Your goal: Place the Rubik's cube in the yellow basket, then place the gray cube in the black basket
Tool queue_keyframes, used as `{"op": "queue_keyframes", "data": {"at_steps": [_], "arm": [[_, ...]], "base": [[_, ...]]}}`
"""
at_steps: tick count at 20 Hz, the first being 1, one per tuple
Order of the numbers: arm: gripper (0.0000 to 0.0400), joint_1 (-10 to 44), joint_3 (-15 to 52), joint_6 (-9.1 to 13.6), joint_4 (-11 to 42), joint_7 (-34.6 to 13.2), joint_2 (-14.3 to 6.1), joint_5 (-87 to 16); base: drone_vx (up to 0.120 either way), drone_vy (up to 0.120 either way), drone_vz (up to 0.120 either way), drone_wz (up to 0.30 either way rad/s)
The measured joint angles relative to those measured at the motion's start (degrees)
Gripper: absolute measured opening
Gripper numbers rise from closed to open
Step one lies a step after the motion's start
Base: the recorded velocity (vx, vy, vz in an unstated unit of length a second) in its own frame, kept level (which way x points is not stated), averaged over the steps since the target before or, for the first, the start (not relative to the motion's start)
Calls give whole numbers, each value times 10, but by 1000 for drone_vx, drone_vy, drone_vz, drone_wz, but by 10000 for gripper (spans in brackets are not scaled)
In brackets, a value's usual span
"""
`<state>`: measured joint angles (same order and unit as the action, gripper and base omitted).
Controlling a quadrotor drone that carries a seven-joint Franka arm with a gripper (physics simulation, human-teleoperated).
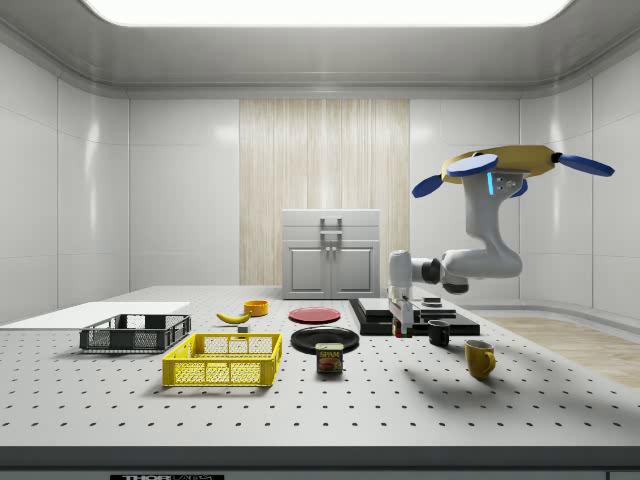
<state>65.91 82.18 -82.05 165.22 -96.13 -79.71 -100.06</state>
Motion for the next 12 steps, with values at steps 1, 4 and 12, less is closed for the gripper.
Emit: {"op": "queue_keyframes", "data": {"at_steps": [1, 4, 12], "arm": [[325, 1, 2, -1, 0, -1, -2, 3], [325, 2, 7, -6, 0, -2, -8, 8], [325, 4, 12, -19, 0, -4, -23, 18]], "base": [[120, 0, 0, 0], [120, 0, 0, 0], [120, 0, 65, 0]]}}
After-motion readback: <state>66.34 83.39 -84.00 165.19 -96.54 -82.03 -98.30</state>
